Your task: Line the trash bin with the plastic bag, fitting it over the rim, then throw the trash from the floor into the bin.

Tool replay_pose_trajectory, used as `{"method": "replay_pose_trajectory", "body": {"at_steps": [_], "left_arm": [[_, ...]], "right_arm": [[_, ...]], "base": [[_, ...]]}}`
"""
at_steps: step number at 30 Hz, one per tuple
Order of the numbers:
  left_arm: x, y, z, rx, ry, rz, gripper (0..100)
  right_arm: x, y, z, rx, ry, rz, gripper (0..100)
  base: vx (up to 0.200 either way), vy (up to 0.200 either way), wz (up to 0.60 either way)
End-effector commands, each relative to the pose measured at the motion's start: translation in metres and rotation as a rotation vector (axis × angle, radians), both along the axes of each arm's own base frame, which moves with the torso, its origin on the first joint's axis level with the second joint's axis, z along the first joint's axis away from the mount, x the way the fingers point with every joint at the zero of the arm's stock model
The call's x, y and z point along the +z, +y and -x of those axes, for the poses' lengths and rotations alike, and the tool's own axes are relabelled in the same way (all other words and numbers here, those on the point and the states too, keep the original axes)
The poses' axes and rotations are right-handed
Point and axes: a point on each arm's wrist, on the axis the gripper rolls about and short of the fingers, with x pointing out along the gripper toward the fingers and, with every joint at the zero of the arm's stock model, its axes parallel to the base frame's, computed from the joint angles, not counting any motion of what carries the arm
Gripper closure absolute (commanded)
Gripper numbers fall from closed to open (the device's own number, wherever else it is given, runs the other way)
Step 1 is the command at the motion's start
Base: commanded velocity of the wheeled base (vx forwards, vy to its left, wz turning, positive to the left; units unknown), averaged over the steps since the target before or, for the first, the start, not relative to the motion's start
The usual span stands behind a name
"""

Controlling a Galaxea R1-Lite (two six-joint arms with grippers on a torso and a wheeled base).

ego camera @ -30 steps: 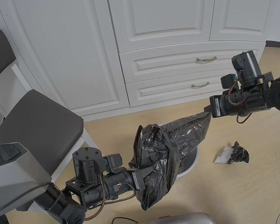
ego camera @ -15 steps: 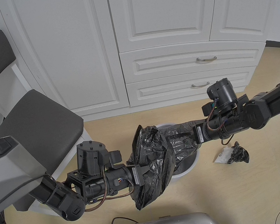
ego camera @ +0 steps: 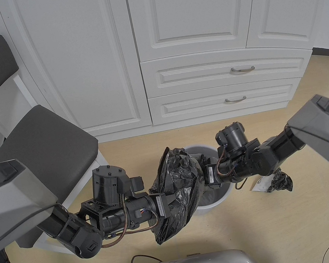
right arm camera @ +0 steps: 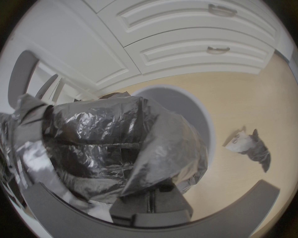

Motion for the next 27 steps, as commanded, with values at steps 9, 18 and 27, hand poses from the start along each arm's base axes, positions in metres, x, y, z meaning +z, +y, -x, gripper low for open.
{"method": "replay_pose_trajectory", "body": {"at_steps": [9,18,27], "left_arm": [[-0.029,-0.023,-0.005,0.037,0.011,-0.062,100],[-0.040,-0.038,-0.009,0.087,-0.006,-0.094,100],[-0.037,-0.041,-0.006,0.078,-0.013,-0.089,100]], "right_arm": [[-0.074,0.016,-0.032,-0.097,0.086,-0.063,100],[-0.026,-0.019,-0.044,-0.161,0.048,-0.143,100],[0.046,-0.092,-0.035,-0.068,0.152,-0.327,100]], "base": [[0.000,0.000,0.00],[0.000,0.000,0.00],[0.000,0.000,0.00]]}}
